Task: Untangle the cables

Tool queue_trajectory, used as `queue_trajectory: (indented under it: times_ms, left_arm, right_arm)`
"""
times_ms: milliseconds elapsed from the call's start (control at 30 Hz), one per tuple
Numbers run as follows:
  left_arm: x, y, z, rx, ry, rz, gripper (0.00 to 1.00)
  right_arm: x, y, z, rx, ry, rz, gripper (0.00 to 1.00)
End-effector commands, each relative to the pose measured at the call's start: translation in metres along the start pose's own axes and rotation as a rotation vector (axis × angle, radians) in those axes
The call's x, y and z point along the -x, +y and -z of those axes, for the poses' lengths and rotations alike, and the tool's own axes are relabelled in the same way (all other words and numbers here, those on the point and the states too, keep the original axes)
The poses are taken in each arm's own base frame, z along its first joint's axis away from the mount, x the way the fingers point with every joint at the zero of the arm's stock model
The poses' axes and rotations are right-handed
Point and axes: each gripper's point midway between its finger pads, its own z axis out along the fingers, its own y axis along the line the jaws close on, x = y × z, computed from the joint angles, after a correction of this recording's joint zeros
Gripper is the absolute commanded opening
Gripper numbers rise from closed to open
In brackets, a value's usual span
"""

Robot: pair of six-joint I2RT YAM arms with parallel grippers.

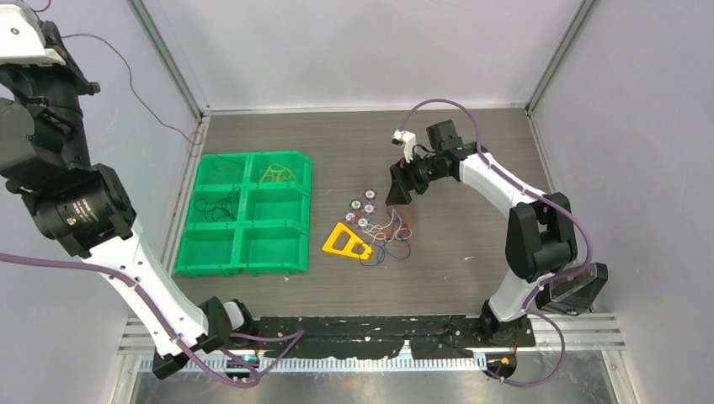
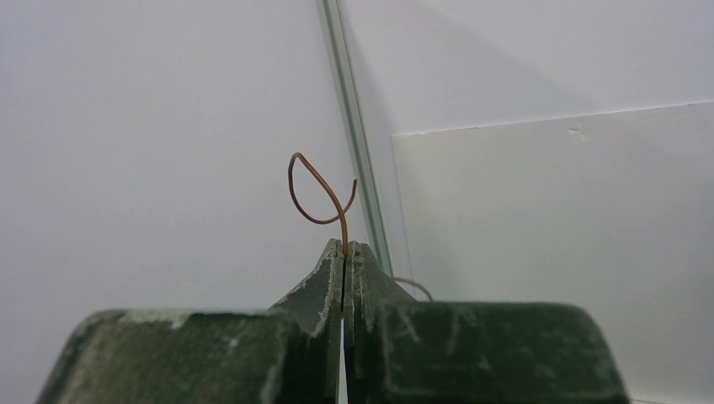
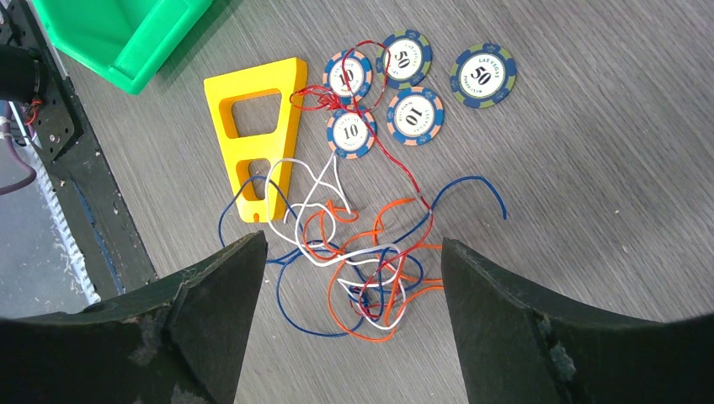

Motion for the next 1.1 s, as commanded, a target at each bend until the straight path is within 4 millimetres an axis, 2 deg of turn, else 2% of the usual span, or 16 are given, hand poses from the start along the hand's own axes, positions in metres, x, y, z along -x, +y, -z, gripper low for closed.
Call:
queue_trajectory:
  times_ms: [0, 133, 300, 433, 500, 1033, 1067]
  left_arm:
    - [-0.027, 0.008, -0.004, 0.024, 0.069, -0.033, 0.0]
    - [-0.057, -0.001, 0.002, -0.023, 0.135, -0.05, 0.0]
    - [-0.089, 0.005, 0.009, 0.013, 0.222, -0.077, 0.0]
    - [-0.125, -0.001, 0.018, -0.013, 0.282, -0.089, 0.0]
    - [-0.132, -0.002, 0.019, -0.018, 0.288, -0.094, 0.0]
    - [-0.045, 0.006, -0.004, -0.015, 0.104, -0.134, 0.0]
    - [-0.043, 0.006, -0.005, -0.017, 0.102, -0.133, 0.0]
  right_arm:
    - [0.005, 0.003, 0.006, -0.007, -0.016, 0.018, 0.81]
    - [0.007, 0.003, 0.006, -0.01, -0.017, 0.02, 0.81]
    - [0.006, 0.002, 0.006, -0.011, -0.015, 0.023, 0.81]
    - [0.007, 0.002, 0.005, -0.007, -0.017, 0.023, 0.81]
    - [0.006, 0.001, 0.005, -0.01, -0.015, 0.024, 0.81]
    - [0.002, 0.002, 0.005, -0.01, -0.006, 0.026, 0.81]
    - [0.002, 0.001, 0.005, -0.011, -0.005, 0.024, 0.81]
